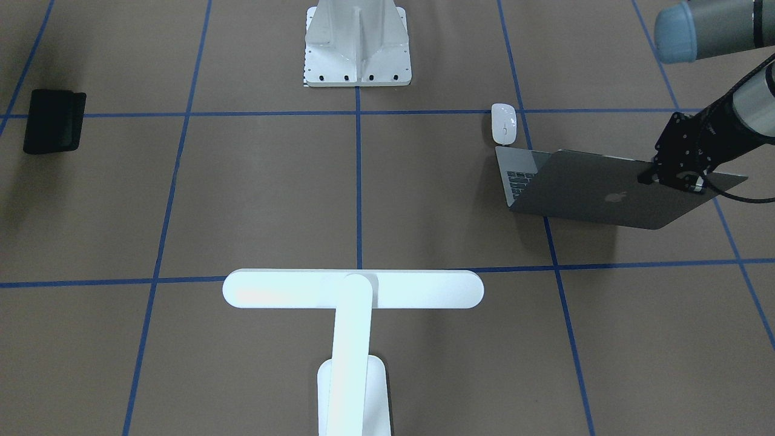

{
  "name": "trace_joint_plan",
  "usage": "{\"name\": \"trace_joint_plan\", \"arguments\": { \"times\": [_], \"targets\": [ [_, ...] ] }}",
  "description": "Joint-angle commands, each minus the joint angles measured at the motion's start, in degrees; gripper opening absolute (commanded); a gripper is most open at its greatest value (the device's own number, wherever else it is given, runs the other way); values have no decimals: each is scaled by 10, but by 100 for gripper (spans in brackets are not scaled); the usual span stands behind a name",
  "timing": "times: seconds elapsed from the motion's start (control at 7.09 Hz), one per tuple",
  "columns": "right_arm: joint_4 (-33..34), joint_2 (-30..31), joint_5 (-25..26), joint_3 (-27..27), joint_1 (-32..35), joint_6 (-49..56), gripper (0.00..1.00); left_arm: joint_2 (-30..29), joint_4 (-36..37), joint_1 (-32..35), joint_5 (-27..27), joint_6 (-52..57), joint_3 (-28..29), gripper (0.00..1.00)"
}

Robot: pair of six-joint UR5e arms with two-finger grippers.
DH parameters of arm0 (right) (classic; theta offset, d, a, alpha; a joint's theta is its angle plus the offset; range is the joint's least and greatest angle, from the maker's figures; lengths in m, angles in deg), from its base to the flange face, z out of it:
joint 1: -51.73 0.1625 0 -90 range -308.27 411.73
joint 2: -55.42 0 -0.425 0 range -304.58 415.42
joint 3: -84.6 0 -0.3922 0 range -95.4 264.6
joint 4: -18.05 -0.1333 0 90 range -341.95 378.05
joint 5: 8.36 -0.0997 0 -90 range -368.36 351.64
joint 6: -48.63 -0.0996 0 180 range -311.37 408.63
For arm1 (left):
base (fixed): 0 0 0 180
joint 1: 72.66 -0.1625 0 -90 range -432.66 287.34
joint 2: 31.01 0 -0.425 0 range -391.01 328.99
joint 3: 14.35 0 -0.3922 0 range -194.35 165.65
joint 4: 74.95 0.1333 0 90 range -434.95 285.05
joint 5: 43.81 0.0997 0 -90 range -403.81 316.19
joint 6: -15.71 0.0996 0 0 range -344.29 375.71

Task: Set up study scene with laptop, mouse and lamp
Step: 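Grasp the silver laptop with the left gripper and slide it toward the lamp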

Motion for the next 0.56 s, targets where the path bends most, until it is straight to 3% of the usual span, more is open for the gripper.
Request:
{"name": "trace_joint_plan", "arguments": {
  "times": [0.0,0.42],
  "targets": [
    [0,0,4,-1,0,1,100,-85,-3,-50,10,-81,45,0],
    [0,1,4,-1,1,0,100,-194,-24,-111,52,-189,105,0]
  ]
}}
